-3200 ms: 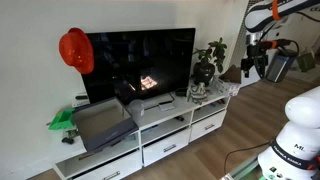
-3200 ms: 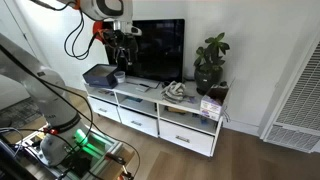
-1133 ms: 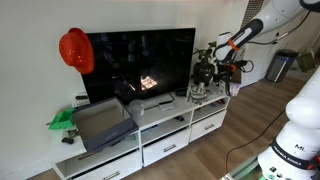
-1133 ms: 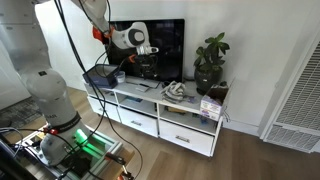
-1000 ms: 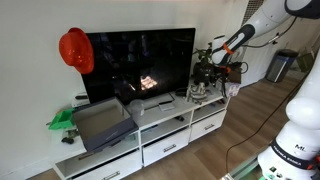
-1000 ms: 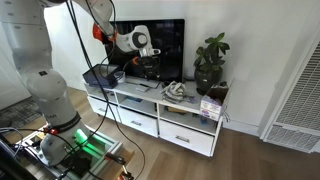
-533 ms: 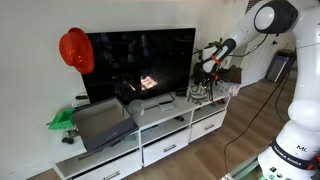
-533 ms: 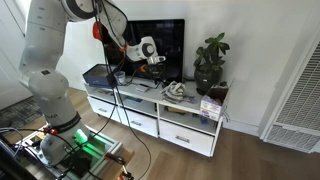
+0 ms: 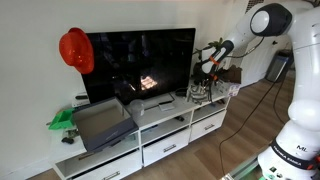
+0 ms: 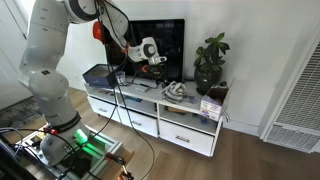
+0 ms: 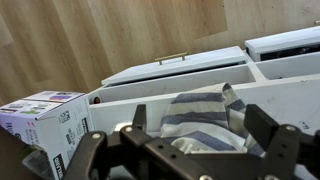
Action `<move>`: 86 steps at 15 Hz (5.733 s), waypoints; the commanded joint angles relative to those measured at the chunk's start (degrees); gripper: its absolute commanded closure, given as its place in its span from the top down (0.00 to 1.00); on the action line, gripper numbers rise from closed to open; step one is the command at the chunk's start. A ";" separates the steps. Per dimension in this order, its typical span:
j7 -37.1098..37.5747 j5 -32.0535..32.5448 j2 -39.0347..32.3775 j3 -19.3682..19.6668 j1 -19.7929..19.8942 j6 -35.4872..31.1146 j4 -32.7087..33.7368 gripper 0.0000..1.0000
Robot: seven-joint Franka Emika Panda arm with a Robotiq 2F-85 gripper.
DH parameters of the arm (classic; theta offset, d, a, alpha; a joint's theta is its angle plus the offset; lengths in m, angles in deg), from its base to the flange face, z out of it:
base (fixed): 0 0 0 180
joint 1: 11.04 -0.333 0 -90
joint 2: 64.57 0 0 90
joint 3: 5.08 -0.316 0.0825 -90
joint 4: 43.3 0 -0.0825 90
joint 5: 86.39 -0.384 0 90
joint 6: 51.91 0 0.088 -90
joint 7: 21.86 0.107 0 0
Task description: Unfold the cleaning cloth
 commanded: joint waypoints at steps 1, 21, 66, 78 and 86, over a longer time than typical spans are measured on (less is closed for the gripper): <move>-0.10 -2.91 -4.56 1.19 -0.32 -0.21 4.44 1.00; -0.86 -15.08 -25.93 3.16 2.07 -9.84 27.59 0.54; -27.25 -25.22 -8.40 -6.30 11.96 33.75 38.21 0.01; -29.25 -33.44 -0.36 -5.77 16.28 41.50 39.19 0.03; -30.53 -32.90 1.32 -5.91 14.82 42.11 45.57 0.01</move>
